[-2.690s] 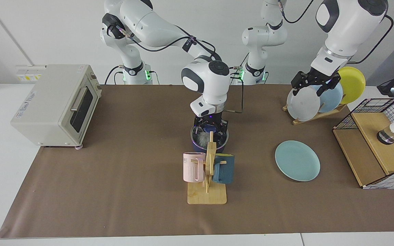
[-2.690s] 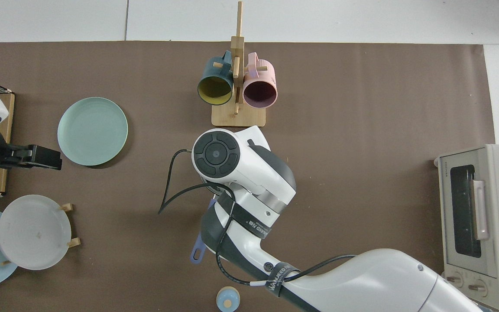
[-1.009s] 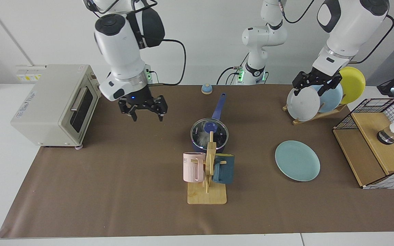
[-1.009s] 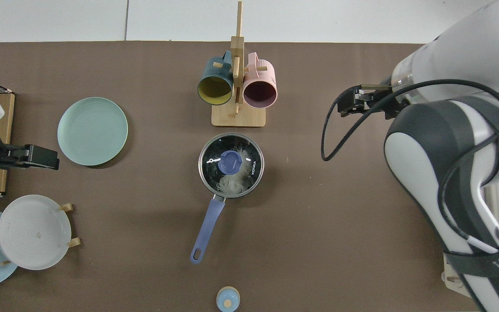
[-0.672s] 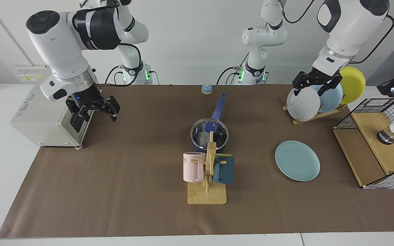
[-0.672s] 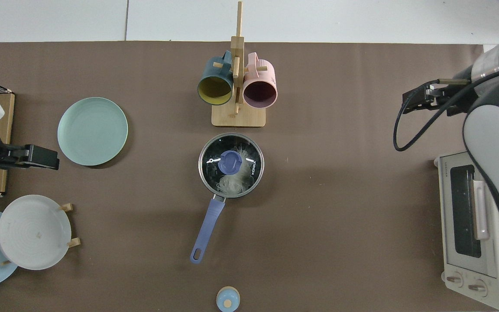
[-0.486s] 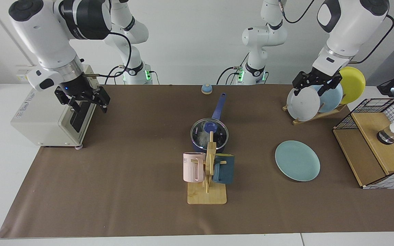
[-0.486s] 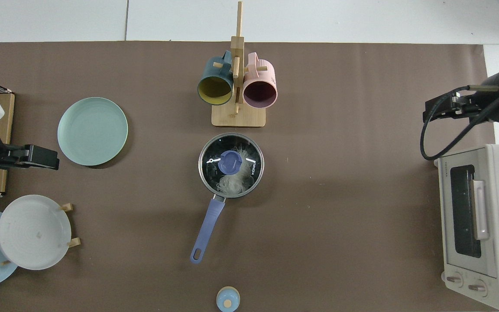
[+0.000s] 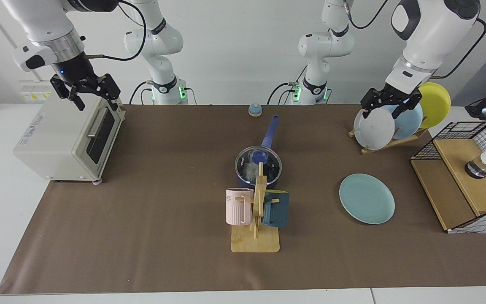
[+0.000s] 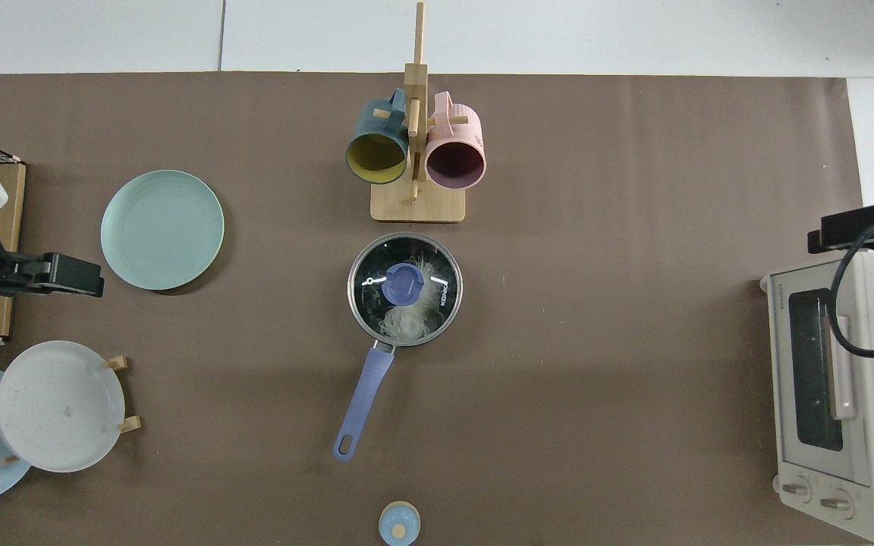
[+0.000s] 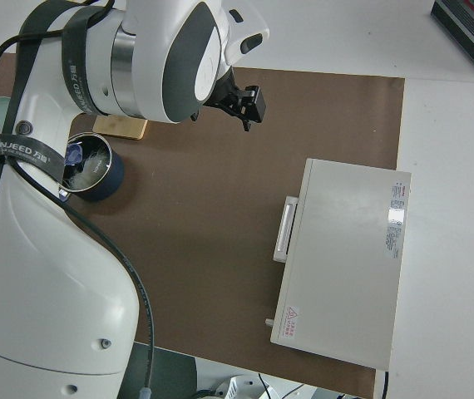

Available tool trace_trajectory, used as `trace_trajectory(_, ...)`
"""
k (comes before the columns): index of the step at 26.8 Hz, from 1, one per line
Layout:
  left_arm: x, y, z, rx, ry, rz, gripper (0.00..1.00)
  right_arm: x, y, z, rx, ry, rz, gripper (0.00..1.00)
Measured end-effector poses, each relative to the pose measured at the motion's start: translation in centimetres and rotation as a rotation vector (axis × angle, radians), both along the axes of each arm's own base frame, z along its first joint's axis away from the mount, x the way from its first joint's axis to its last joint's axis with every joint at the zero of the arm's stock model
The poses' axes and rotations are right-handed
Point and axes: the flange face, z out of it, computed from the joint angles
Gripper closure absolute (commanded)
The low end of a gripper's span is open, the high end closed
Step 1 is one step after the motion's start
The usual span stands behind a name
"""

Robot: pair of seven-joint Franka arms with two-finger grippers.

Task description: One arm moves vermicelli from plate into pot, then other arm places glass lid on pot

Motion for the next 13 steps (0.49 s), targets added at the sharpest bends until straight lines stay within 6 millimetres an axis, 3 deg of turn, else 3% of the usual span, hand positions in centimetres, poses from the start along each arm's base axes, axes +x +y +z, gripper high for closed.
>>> trace_trajectory(4, 0.0, 0.0, 0.0, 0.0, 0.0, 0.0, 0.0, -1.08, -0.02, 0.12, 0.005, 0.002, 0.001, 0.0)
trace_trajectory(13, 0.0, 0.0, 0.0, 0.0, 0.0, 0.0, 0.0, -1.2, 0.08, -0.17, 0.006, 0.009, -0.005, 0.0)
